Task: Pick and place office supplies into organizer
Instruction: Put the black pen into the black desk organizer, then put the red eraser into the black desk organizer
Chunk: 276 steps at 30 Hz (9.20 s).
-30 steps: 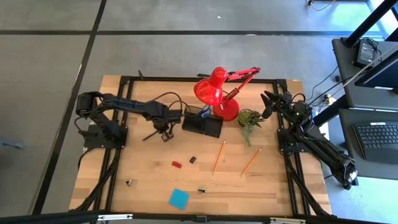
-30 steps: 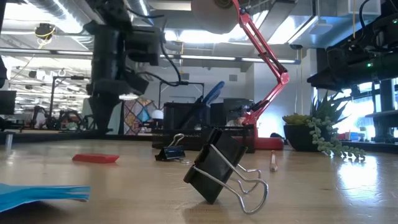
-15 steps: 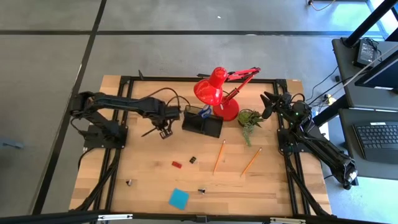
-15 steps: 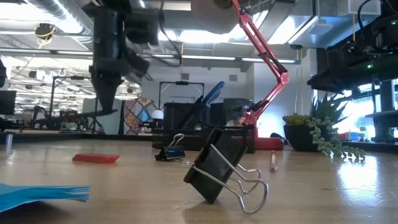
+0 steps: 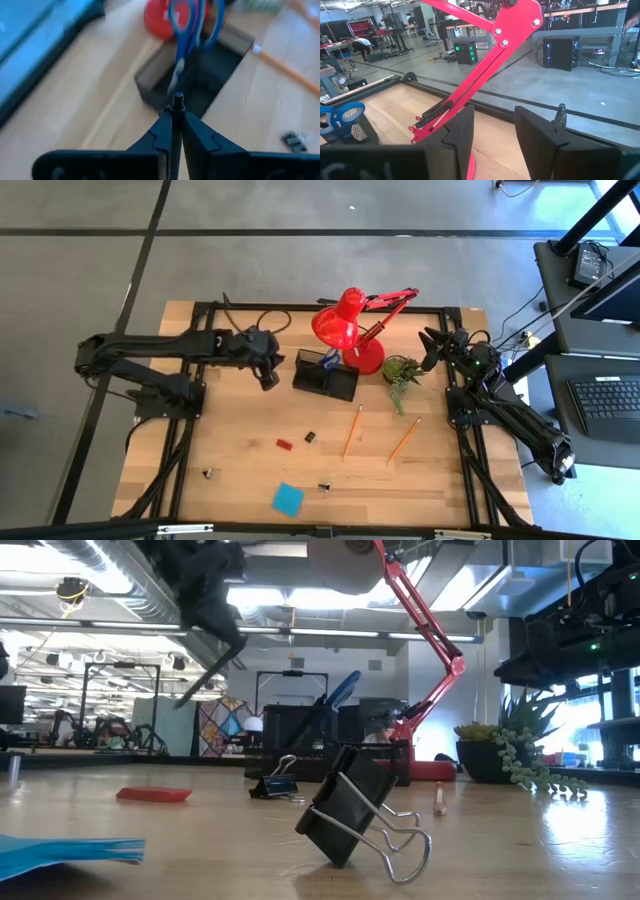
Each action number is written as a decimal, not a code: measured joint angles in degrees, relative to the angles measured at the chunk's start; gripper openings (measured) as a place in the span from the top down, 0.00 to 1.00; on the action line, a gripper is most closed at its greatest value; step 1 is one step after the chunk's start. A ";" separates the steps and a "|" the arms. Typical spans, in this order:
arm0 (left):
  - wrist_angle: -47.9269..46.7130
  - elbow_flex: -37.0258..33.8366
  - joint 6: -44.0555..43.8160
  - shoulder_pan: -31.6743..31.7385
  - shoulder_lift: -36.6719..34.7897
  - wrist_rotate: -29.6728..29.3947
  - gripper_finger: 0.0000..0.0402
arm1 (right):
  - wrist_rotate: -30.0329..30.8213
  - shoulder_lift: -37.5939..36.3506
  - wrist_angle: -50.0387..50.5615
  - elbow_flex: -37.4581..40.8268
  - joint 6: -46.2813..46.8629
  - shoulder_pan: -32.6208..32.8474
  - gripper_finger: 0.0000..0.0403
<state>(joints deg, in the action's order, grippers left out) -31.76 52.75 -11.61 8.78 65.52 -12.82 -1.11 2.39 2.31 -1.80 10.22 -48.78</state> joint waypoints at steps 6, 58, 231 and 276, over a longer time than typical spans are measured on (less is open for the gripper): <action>18.18 -5.44 7.75 0.00 -3.32 1.03 0.94 | -0.02 0.00 -0.01 0.00 0.15 -0.01 0.64; 43.41 -11.36 13.09 8.41 18.11 12.80 0.94 | -0.01 0.02 -0.04 0.00 0.00 -0.01 0.64; 29.47 -11.36 21.66 -18.87 18.80 -12.93 0.84 | 0.00 0.11 -0.04 0.00 -0.28 -0.02 0.64; 30.52 -11.34 13.81 -11.23 25.35 -9.38 0.83 | 0.00 0.09 -0.02 0.00 -0.26 -0.01 0.64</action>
<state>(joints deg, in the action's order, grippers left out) -1.23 41.41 2.20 -2.46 90.87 -22.20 -1.10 2.48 2.28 -1.80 9.96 -48.78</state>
